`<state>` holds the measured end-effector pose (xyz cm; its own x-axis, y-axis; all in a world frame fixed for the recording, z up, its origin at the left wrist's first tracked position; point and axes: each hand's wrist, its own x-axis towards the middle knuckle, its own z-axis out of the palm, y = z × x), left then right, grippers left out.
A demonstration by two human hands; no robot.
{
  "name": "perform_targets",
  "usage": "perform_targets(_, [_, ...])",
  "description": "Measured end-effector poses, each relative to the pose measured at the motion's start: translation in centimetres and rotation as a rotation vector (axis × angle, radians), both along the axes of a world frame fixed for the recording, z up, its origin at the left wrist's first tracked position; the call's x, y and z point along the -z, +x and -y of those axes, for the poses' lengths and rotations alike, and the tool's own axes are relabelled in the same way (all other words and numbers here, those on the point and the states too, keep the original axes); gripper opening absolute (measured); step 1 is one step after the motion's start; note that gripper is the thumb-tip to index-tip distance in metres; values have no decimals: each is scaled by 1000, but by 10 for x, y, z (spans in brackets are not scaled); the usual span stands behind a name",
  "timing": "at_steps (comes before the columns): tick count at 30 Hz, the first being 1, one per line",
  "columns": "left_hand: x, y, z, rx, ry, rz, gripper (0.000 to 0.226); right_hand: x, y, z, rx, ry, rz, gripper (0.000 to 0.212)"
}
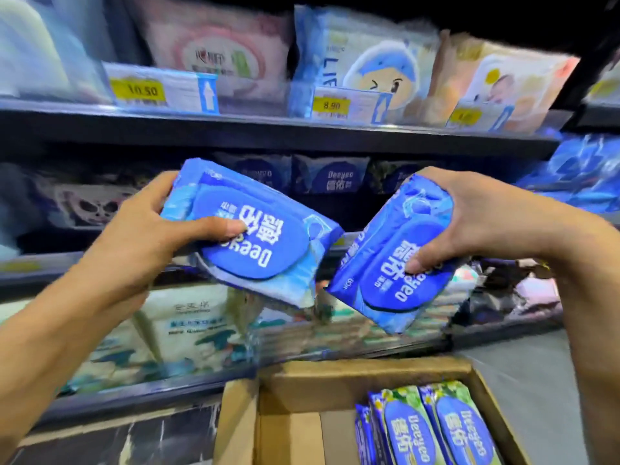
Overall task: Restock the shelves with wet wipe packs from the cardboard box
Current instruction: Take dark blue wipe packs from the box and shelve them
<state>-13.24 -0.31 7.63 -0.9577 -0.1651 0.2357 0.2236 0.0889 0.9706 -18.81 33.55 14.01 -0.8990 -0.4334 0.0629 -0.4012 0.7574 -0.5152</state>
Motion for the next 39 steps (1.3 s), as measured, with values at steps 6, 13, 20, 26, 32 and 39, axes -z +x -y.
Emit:
perform_targets(6, [22, -9, 0, -155, 156, 82, 59, 8, -16, -8, -74, -134, 12, 71])
perform_targets(13, [38, -19, 3, -245, 152, 34, 68, 14, -26, -4, -89, -196, 25, 81])
perform_targets(20, [1, -68, 33, 8, -219, 225, 66, 24, -34, 9, -73, -161, 66, 82])
perform_targets(26, [-22, -101, 20, 184, -487, 299, 83, 41, -46, 33, -109, -81, 98, 76])
perform_targets(32, [15, -93, 8, -358, -530, 245, 95, 53, -62, 45, -100, -59, 54, 88])
perform_targets(39, [21, -82, -4, -192, -334, 317, 57, 60, -69, 62, -103, -5, -74, 95])
